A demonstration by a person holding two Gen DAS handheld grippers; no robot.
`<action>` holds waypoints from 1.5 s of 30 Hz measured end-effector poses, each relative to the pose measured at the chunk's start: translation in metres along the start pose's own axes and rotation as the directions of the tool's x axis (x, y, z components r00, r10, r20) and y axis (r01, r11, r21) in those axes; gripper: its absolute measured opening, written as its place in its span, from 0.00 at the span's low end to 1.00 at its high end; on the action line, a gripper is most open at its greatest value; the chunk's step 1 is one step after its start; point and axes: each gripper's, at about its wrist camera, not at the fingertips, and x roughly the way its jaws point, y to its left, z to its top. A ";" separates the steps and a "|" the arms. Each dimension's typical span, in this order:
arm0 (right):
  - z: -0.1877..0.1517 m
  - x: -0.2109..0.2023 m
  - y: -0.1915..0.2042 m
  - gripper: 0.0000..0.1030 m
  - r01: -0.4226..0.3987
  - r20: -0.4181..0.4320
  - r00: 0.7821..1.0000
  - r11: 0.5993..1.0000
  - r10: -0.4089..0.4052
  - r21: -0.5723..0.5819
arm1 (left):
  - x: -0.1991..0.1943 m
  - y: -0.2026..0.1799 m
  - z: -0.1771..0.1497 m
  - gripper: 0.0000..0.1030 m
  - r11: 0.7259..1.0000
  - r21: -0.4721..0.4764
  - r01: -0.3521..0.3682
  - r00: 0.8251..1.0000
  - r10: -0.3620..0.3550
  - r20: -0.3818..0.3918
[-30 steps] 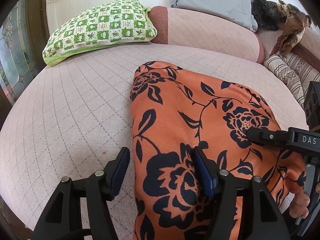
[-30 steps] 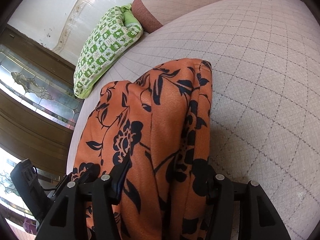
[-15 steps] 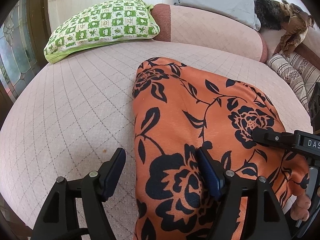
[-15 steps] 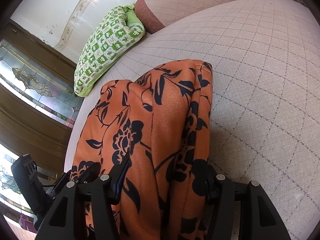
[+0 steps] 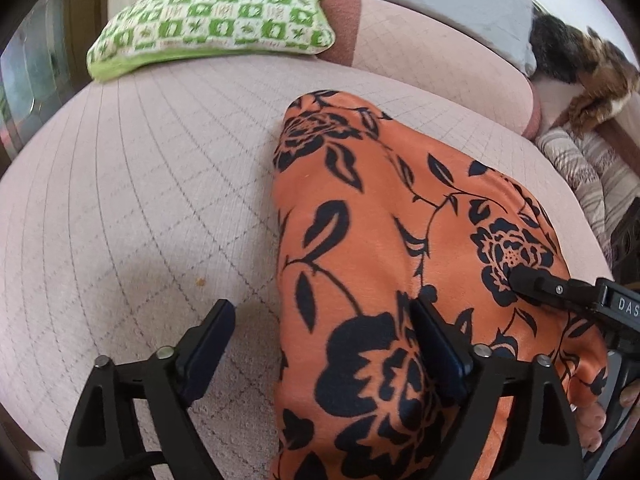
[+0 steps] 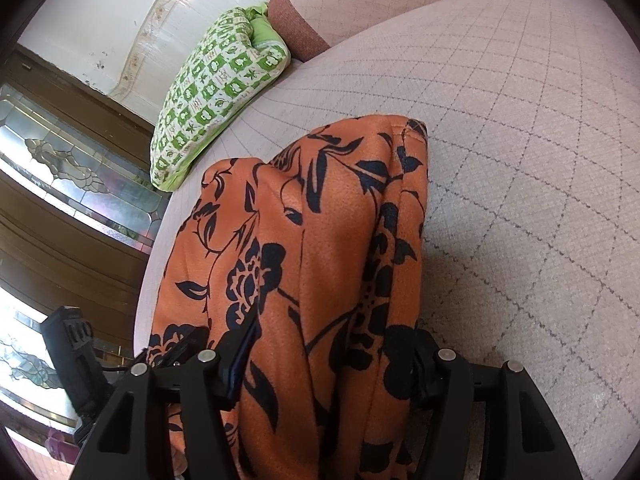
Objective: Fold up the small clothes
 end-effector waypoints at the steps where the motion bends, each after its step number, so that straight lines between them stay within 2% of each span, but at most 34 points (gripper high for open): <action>1: 0.001 0.001 0.000 0.63 -0.001 -0.003 1.000 1.000 0.001 0.000 | 0.000 0.000 0.000 0.92 1.000 0.001 -0.008 1.000 0.008 -0.001; 10: 0.000 0.001 0.000 0.64 0.010 0.011 1.000 1.000 -0.010 -0.017 | -0.005 -0.009 -0.002 0.93 0.997 0.018 -0.075 0.997 0.075 0.013; 16: -0.003 -0.016 -0.001 0.67 0.049 -0.005 0.999 0.999 -0.049 0.012 | -0.020 -0.006 -0.005 0.93 0.998 -0.007 -0.063 0.998 0.063 -0.009; 18: -0.001 -0.027 0.001 0.67 0.059 0.029 0.998 0.998 -0.059 0.008 | -0.029 -0.009 -0.004 0.93 0.996 0.016 -0.091 0.996 0.090 0.011; 20: 0.002 -0.038 0.004 0.67 0.064 0.068 0.996 0.998 -0.064 0.007 | -0.042 -0.015 -0.001 0.93 0.990 0.051 -0.129 0.990 0.126 0.064; 23: 0.012 -0.043 -0.002 0.68 0.018 0.084 0.996 0.998 -0.023 0.061 | -0.056 -0.014 0.010 0.92 0.992 0.036 -0.125 0.985 0.119 0.125; 25: 0.019 -0.041 -0.006 0.68 0.006 0.089 0.996 0.995 -0.015 0.099 | -0.057 -0.011 0.020 0.92 0.993 0.013 -0.117 0.985 0.114 0.131; 28: 0.029 -0.040 -0.007 0.67 0.007 0.127 0.992 0.993 -0.022 0.118 | -0.045 -0.011 0.027 0.92 0.984 0.022 -0.179 0.978 0.176 0.112; 30: 0.034 -0.040 0.002 0.59 0.017 0.161 0.987 0.997 -0.030 0.081 | -0.030 -0.011 0.025 0.93 0.975 0.044 -0.216 0.974 0.212 0.085; 31: 0.036 -0.040 0.007 0.42 0.041 0.178 0.983 0.998 -0.049 0.052 | -0.028 -0.010 0.024 0.93 0.976 0.046 -0.214 0.975 0.210 0.076; 32: 0.038 -0.040 0.012 0.38 0.073 0.188 0.979 0.997 -0.075 0.022 | -0.026 -0.010 0.024 0.93 0.978 0.043 -0.204 0.977 0.200 0.069; 35: 0.047 -0.026 0.016 0.36 0.108 0.167 0.980 0.994 -0.107 0.003 | -0.025 -0.016 0.023 0.93 0.974 0.075 -0.211 0.976 0.206 0.077; 38: 0.051 0.005 0.010 0.37 0.201 0.073 0.977 0.980 -0.201 0.003 | -0.026 -0.024 0.019 0.93 0.963 0.126 -0.240 0.968 0.228 0.100; 42: 0.055 0.001 0.007 0.37 0.193 0.071 0.978 0.980 -0.196 0.042 | -0.026 -0.027 0.016 0.93 0.957 0.150 -0.248 0.966 0.233 0.113; 45: 0.053 -0.014 0.012 0.37 0.202 0.112 0.972 0.978 -0.207 0.053 | -0.026 -0.025 0.014 0.93 0.961 0.141 -0.238 0.968 0.224 0.108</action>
